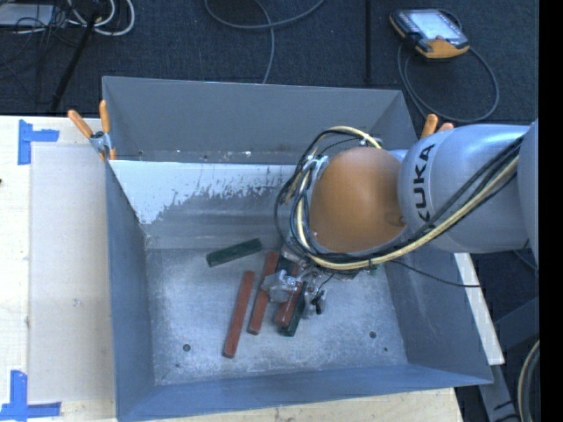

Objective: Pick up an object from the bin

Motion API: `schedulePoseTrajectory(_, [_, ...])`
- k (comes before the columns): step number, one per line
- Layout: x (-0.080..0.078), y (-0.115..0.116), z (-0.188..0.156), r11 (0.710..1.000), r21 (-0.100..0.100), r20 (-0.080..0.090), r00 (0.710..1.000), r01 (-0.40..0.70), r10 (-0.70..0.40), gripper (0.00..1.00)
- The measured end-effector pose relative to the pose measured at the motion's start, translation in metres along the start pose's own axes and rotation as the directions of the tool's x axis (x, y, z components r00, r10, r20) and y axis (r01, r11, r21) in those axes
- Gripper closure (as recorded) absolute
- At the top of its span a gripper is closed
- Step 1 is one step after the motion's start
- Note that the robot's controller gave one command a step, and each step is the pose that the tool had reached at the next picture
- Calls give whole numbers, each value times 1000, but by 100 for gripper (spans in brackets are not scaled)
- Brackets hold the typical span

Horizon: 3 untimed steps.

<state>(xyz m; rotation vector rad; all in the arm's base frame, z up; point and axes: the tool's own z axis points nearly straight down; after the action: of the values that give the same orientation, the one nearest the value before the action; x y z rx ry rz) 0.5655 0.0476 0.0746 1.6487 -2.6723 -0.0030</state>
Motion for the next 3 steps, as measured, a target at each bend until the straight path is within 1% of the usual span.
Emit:
schedulePoseTrajectory(2, [0,2,-15,1000,-3,-1,1000,0,0,100])
schedulePoseTrajectory(3, [0,2,-31,1000,-4,-1,1000,0,0,100])
